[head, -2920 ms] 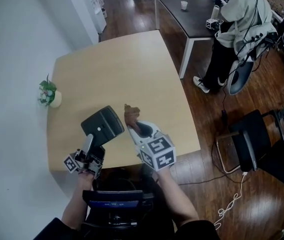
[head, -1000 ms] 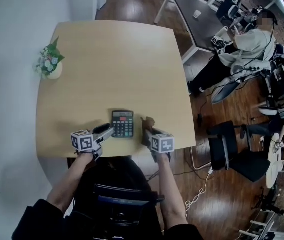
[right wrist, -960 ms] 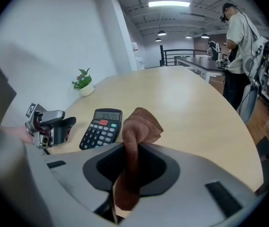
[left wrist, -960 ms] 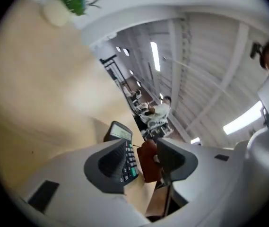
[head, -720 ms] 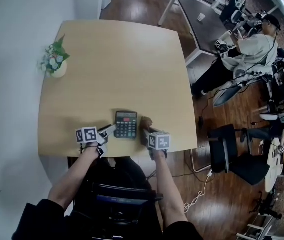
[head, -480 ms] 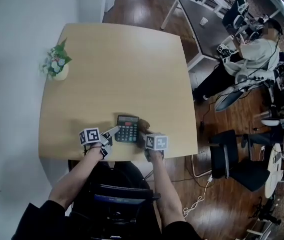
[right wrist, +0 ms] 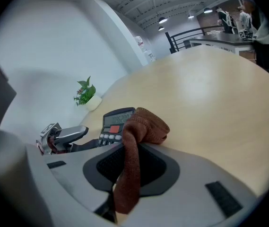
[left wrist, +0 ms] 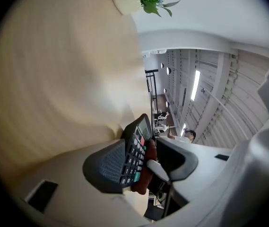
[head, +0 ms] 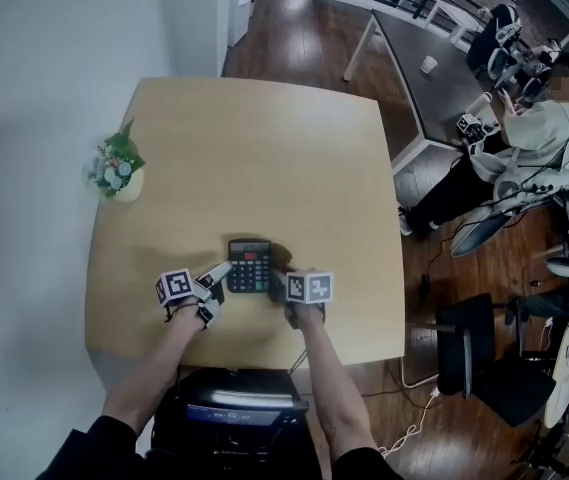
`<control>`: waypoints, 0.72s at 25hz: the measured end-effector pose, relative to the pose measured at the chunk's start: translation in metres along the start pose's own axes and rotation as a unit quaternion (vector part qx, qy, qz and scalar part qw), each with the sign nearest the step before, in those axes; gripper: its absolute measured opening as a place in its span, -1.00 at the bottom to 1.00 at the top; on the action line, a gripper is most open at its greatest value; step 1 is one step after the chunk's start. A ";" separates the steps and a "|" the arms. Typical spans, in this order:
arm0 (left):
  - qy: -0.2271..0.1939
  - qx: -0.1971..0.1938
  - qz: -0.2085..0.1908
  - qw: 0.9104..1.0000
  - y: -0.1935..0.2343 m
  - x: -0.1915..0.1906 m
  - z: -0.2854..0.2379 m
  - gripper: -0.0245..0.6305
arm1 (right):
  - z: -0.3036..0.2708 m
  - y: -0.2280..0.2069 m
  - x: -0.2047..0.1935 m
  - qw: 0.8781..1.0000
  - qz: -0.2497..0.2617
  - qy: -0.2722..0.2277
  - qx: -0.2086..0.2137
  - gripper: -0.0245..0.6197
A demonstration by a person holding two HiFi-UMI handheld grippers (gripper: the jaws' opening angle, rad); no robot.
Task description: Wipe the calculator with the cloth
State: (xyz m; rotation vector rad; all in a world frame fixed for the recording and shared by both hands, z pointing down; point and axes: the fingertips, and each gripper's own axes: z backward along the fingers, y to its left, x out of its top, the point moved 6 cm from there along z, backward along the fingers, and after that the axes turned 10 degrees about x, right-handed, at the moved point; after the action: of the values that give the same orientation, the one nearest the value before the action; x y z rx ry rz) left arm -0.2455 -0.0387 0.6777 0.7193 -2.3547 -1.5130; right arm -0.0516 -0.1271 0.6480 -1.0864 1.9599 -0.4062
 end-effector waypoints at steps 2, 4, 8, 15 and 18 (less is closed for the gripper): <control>-0.012 0.002 -0.001 1.000 -0.006 0.027 -0.013 -0.26 | -0.015 -0.008 0.030 1.000 0.004 0.000 0.006 -0.69; -0.022 0.007 -0.008 1.000 -0.014 0.055 -0.028 -0.26 | -0.030 -0.016 0.059 1.000 0.004 -0.004 0.014 -0.69; -0.039 0.021 -0.032 0.999 -0.031 0.103 -0.059 -0.26 | -0.051 -0.034 0.102 1.000 -0.009 -0.011 0.021 -0.69; -0.040 0.032 -0.056 0.997 -0.042 0.135 -0.079 -0.32 | -0.065 -0.049 0.129 0.998 -0.031 -0.024 0.039 -0.69; -0.054 0.020 -0.047 0.997 -0.043 0.134 -0.082 -0.33 | -0.067 -0.054 0.135 0.998 -0.025 -0.025 0.044 -0.69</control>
State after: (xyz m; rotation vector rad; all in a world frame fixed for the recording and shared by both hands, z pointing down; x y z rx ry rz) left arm -0.3096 -0.1878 0.6667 0.7875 -2.4693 -1.5852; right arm -0.1129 -0.2755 0.6520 -1.0794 1.8560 -0.4829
